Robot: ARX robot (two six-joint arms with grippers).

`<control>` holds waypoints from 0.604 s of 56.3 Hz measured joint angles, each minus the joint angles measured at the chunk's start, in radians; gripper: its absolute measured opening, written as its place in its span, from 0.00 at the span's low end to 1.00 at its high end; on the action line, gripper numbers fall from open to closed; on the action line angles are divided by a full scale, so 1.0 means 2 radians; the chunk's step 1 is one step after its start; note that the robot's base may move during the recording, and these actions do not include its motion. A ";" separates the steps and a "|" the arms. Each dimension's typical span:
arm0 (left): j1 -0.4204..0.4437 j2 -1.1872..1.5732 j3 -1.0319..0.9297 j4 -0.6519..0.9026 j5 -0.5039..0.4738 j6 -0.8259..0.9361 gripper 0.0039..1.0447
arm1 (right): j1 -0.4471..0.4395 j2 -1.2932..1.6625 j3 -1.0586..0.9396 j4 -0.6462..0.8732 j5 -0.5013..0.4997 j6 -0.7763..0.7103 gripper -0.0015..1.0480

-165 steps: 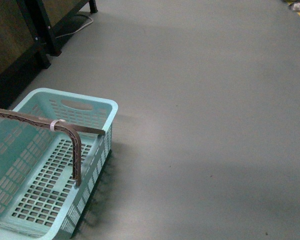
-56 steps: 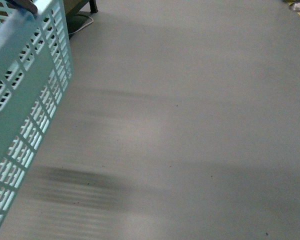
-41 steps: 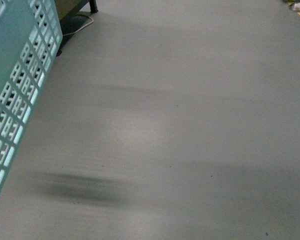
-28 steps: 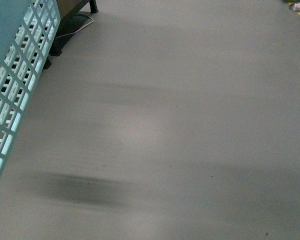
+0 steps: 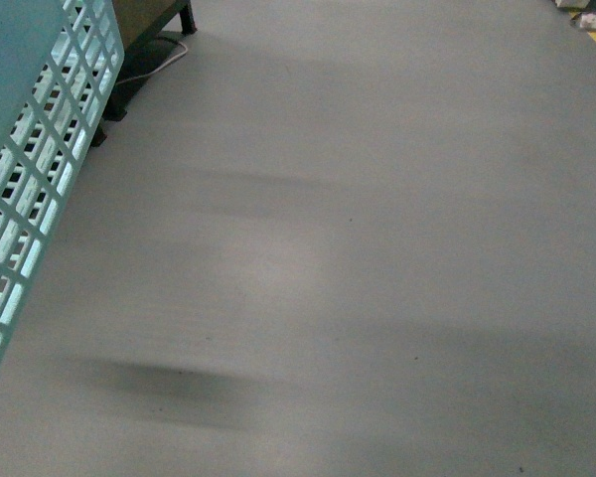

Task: Pick mango and avocado into basket

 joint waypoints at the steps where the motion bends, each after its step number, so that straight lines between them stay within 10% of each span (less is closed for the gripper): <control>1: 0.000 0.000 0.000 0.000 0.000 0.000 0.06 | 0.000 0.000 0.000 0.000 0.000 0.000 0.93; 34: 0.000 0.000 0.000 0.000 0.000 0.000 0.06 | 0.000 0.000 0.000 0.000 0.000 0.000 0.93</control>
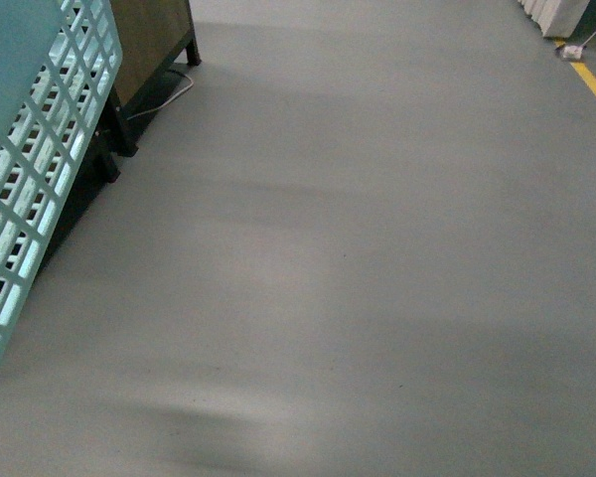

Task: Pick mango and avocado into basket

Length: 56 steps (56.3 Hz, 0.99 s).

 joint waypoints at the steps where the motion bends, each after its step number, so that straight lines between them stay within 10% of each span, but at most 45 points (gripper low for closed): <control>1: 0.000 0.000 0.000 0.000 0.000 0.000 0.06 | 0.000 0.000 0.000 0.000 0.000 0.000 0.93; 56: 0.000 0.000 0.000 0.000 0.000 -0.004 0.06 | 0.000 0.000 0.000 0.000 0.000 0.000 0.93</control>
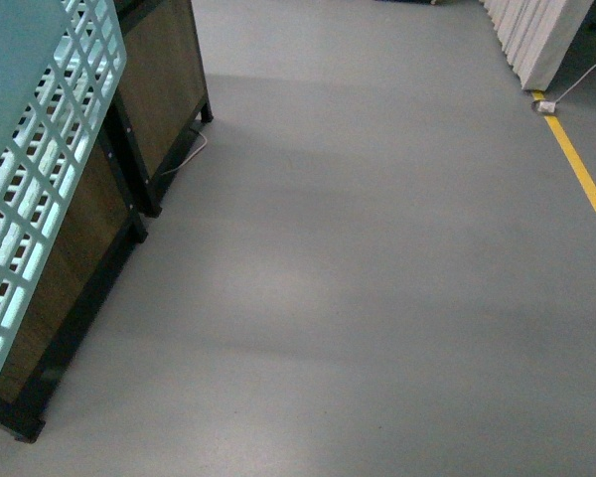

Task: Pick mango and avocado into basket

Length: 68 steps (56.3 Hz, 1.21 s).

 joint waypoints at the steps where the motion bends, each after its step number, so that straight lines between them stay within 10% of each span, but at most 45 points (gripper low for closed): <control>1: 0.000 0.000 0.000 0.000 0.000 0.000 0.06 | 0.000 0.000 0.000 0.000 0.000 0.000 0.93; 68: -0.002 -0.001 0.000 0.000 -0.001 -0.004 0.06 | 0.000 0.000 0.000 0.001 0.001 0.000 0.93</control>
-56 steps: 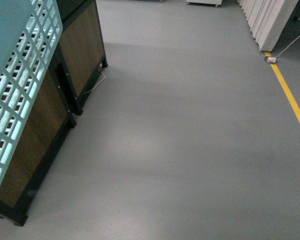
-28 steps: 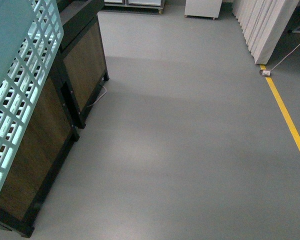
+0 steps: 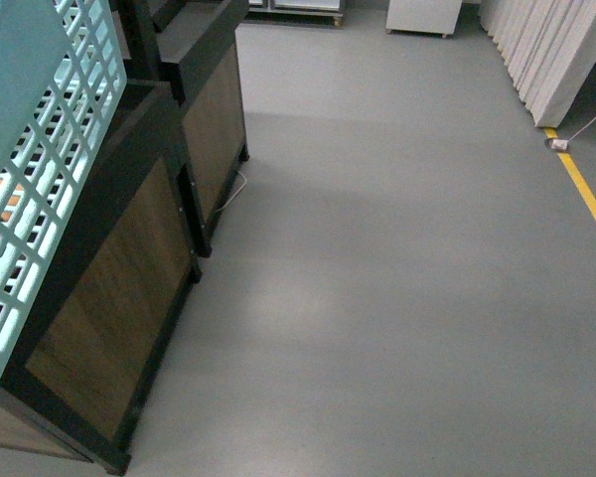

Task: Pick mango and avocado into basket

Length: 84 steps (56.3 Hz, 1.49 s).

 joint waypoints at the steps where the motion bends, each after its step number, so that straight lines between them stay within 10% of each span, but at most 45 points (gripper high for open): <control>1: 0.000 0.000 0.000 0.000 0.000 0.001 0.06 | 0.000 0.000 0.000 0.000 0.000 0.000 0.93; 84: 0.000 0.000 0.000 -0.002 0.000 0.001 0.06 | 0.000 0.000 0.000 -0.001 0.000 0.000 0.93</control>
